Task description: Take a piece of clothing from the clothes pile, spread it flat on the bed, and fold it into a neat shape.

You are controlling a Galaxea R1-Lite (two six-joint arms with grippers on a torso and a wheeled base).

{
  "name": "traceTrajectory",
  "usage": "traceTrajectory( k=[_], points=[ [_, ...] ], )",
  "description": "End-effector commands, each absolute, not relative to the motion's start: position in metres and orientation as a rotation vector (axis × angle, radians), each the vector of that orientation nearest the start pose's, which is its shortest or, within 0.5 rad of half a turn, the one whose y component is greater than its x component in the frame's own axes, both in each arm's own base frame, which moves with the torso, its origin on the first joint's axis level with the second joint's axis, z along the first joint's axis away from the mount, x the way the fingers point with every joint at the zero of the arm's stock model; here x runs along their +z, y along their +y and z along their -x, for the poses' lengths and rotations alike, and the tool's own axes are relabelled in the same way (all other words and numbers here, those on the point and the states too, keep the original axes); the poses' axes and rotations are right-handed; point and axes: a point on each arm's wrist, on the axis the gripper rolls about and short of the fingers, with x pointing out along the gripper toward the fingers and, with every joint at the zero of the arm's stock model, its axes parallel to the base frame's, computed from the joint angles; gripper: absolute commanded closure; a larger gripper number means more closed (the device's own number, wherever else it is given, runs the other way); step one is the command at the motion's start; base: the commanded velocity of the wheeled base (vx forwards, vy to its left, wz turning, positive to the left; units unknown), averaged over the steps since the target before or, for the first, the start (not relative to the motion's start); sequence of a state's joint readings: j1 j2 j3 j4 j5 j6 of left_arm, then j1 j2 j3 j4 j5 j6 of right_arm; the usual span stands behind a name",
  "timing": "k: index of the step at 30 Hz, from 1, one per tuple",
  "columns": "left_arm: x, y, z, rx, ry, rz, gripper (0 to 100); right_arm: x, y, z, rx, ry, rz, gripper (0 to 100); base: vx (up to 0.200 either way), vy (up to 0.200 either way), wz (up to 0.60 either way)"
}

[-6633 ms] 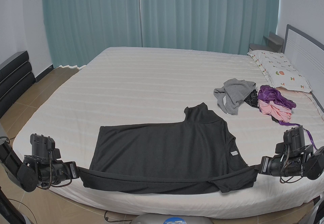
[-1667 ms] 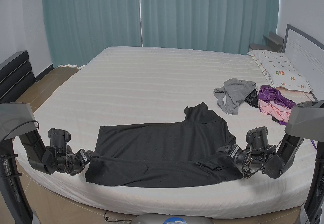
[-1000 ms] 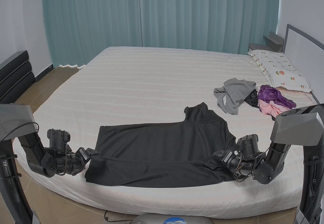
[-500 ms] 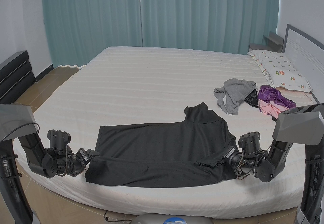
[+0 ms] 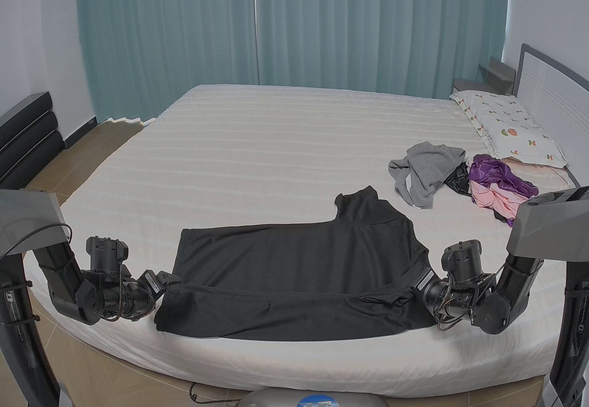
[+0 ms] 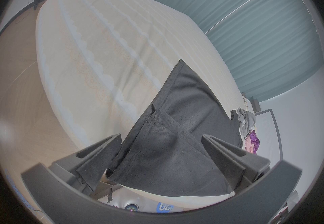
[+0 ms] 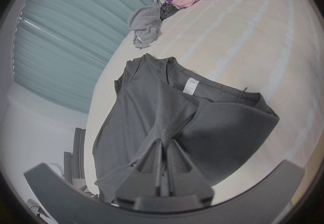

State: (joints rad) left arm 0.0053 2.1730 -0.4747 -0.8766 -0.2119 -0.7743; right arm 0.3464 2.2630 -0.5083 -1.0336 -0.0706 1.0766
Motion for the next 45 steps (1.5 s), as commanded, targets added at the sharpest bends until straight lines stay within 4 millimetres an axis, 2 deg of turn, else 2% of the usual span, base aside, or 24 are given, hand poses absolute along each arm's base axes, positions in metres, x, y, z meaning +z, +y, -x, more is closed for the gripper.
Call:
traceTrajectory(
  k=[1, 11, 15, 25, 29, 30, 35, 45],
  points=[
    [-0.011, -0.003, -0.292, 0.135, 0.859, 0.817, 0, -0.022, 0.104, -0.291, -0.139, 0.773, -0.87, 0, 0.0, 0.0, 0.0],
    [-0.012, -0.003, -0.292, 0.136, 0.86, 0.815, 0, -0.021, 0.101, -0.295, -0.138, 0.761, -0.877, 0, 0.0, 0.0, 0.0],
    [-0.012, -0.003, -0.291, 0.135, 0.862, 0.814, 0, -0.018, 0.094, -0.298, -0.143, 0.734, -0.851, 0, 0.0, 0.0, 0.0],
    [-0.012, -0.003, -0.291, 0.136, 0.862, 0.812, 0, -0.029, 0.091, -0.311, -0.148, 0.729, -0.858, 0, 0.0, 0.0, 0.0],
    [-0.012, -0.003, -0.291, 0.134, 0.861, 0.812, 0, -0.034, 0.091, -0.31, -0.162, 0.747, -0.847, 0, 0.0, 0.0, 0.0],
    [-0.012, -0.003, -0.291, 0.134, 0.862, 0.812, 0, -0.035, 0.091, -0.31, -0.163, 0.748, -0.847, 100, 0.0, 0.0, 0.0],
    [-0.012, -0.003, -0.291, 0.136, 0.862, 0.812, 0, -0.042, 0.089, -0.309, -0.168, 0.756, -0.81, 100, 0.0, 0.0, 0.0],
    [-0.012, -0.003, -0.291, 0.136, 0.863, 0.812, 0, -0.021, 0.081, -0.303, -0.169, 0.715, -0.828, 100, 0.0, 0.0, 0.0]
  ],
)
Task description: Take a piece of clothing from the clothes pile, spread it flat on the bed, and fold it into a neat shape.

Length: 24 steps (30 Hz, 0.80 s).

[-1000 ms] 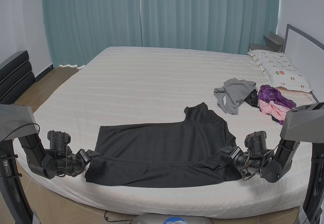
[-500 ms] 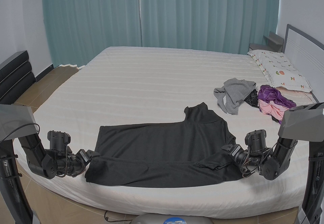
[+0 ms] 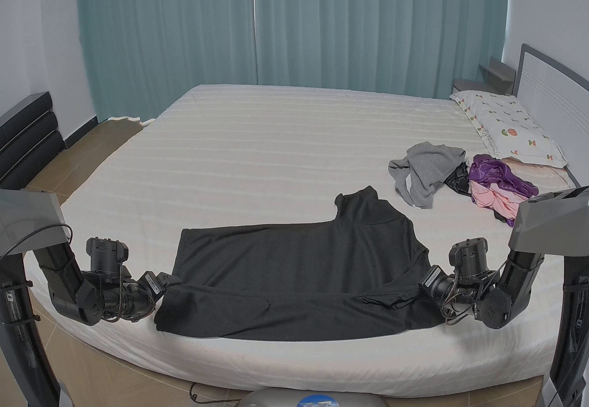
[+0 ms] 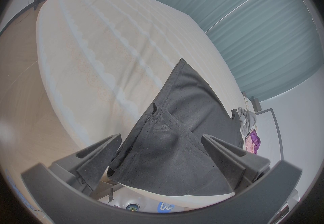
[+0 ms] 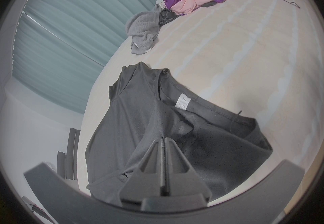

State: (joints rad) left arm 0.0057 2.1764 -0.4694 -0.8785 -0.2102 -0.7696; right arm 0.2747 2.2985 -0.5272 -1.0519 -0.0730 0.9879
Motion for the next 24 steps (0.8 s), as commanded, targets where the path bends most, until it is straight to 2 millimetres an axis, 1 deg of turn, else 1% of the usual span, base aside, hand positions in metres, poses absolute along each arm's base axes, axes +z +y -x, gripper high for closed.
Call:
traceTrajectory(
  k=[1, 7, 11, 12, 13, 15, 19, 24],
  points=[
    [-0.012, -0.003, -0.291, 0.136, 0.863, 0.812, 0, -0.019, 0.08, -0.303, -0.169, 0.71, -0.831, 100, 0.0, 0.0, 0.0],
    [-0.012, -0.003, -0.291, 0.136, 0.863, 0.812, 0, -0.012, 0.081, -0.3, -0.155, 0.697, -0.834, 100, 0.0, 0.0, 0.0],
    [-0.012, -0.003, -0.291, 0.136, 0.863, 0.812, 0, 0.002, 0.082, -0.297, -0.132, 0.67, -0.841, 100, 0.0, 0.0, 0.0],
    [-0.012, -0.003, -0.291, 0.136, 0.863, 0.812, 0, 0.002, 0.082, -0.296, -0.132, 0.67, -0.841, 100, 0.0, 0.0, 0.0],
    [-0.012, -0.003, -0.291, 0.136, 0.862, 0.812, 0, 0.01, 0.081, -0.294, -0.124, 0.656, -0.844, 100, 0.0, 0.0, 0.0],
    [-0.012, -0.003, -0.291, 0.136, 0.863, 0.812, 0, 0.014, 0.081, -0.291, -0.119, 0.652, -0.844, 100, 0.0, 0.0, 0.0],
    [-0.012, -0.003, -0.291, 0.136, 0.863, 0.81, 0, 0.03, 0.084, -0.275, -0.09, 0.654, -0.834, 100, 0.0, 0.0, 0.0],
    [-0.012, -0.003, -0.291, 0.134, 0.864, 0.811, 0, 0.044, 0.082, -0.267, -0.098, 0.668, -0.83, 100, 0.0, 0.0, 0.0]
  ],
)
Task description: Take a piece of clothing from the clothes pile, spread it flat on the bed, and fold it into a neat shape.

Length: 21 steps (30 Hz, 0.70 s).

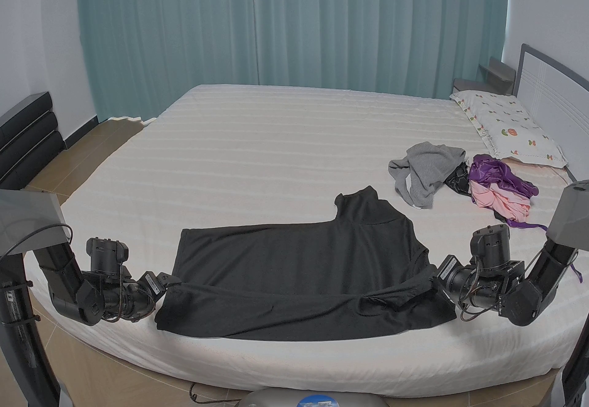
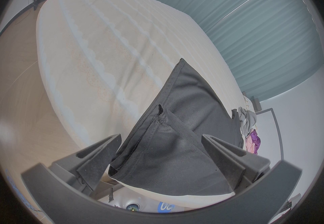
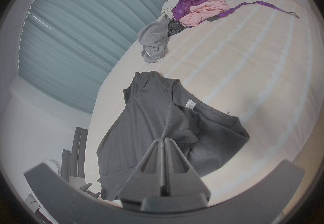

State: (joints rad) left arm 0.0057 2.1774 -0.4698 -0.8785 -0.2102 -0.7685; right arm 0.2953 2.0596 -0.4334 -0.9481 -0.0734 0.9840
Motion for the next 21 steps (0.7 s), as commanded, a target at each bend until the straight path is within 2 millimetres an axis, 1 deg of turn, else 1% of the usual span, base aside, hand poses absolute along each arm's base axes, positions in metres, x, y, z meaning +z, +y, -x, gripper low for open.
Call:
traceTrajectory(
  k=[1, 4, 7, 12, 17, 21],
  points=[
    [-0.012, -0.003, -0.291, 0.136, 0.863, 0.81, 0, 0.048, 0.081, -0.264, -0.096, 0.672, -0.828, 100, 0.0, 0.0, 0.0],
    [-0.012, -0.003, -0.291, 0.135, 0.864, 0.812, 0, 0.053, 0.085, -0.258, -0.088, 0.692, -0.818, 100, 0.0, 0.0, 0.0],
    [-0.012, -0.003, -0.291, 0.135, 0.864, 0.812, 0, 0.057, 0.087, -0.257, -0.086, 0.703, -0.813, 100, 0.0, 0.0, 0.0],
    [-0.012, -0.003, -0.291, 0.135, 0.864, 0.812, 0, 0.074, 0.09, -0.263, -0.092, 0.719, -0.808, 100, 0.0, 0.0, 0.0],
    [-0.012, -0.003, -0.291, 0.135, 0.864, 0.812, 0, 0.087, 0.092, -0.257, -0.077, 0.72, -0.807, 100, 0.0, 0.0, 0.0],
    [-0.012, -0.003, -0.291, 0.135, 0.864, 0.812, 0, 0.088, 0.09, -0.256, -0.092, 0.733, -0.802, 100, 0.0, 0.0, 0.0]
  ],
)
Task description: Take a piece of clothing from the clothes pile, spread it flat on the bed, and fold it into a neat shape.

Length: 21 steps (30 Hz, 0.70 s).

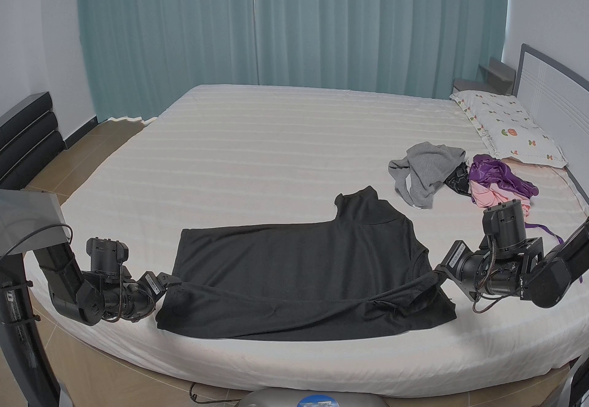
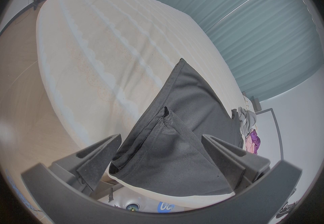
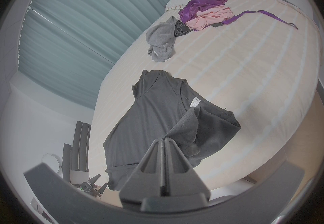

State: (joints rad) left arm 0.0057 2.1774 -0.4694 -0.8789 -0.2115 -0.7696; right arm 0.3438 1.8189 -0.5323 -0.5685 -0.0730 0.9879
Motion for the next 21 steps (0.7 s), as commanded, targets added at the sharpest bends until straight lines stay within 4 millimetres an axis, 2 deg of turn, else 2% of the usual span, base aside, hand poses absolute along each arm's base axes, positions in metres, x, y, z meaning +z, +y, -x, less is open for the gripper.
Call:
traceTrajectory(
  k=[1, 9, 17, 18, 21],
  points=[
    [-0.012, -0.003, -0.291, 0.135, 0.864, 0.812, 0, 0.088, 0.09, -0.257, -0.093, 0.735, -0.801, 100, 0.0, 0.0, 0.0],
    [-0.012, -0.003, -0.291, 0.135, 0.864, 0.812, 0, 0.088, 0.093, -0.245, -0.087, 0.772, -0.786, 100, 0.0, 0.0, 0.0],
    [-0.012, -0.003, -0.291, 0.135, 0.864, 0.812, 0, 0.072, 0.085, -0.225, -0.139, 0.861, -0.745, 100, 0.0, 0.0, 0.0],
    [-0.012, -0.003, -0.291, 0.135, 0.864, 0.812, 0, 0.07, 0.085, -0.222, -0.143, 0.873, -0.735, 0, 0.0, 0.0, 0.0],
    [-0.012, -0.003, -0.291, 0.135, 0.864, 0.812, 0, 0.067, 0.083, -0.218, -0.145, 0.891, -0.714, 0, 0.0, 0.0, 0.0]
  ],
)
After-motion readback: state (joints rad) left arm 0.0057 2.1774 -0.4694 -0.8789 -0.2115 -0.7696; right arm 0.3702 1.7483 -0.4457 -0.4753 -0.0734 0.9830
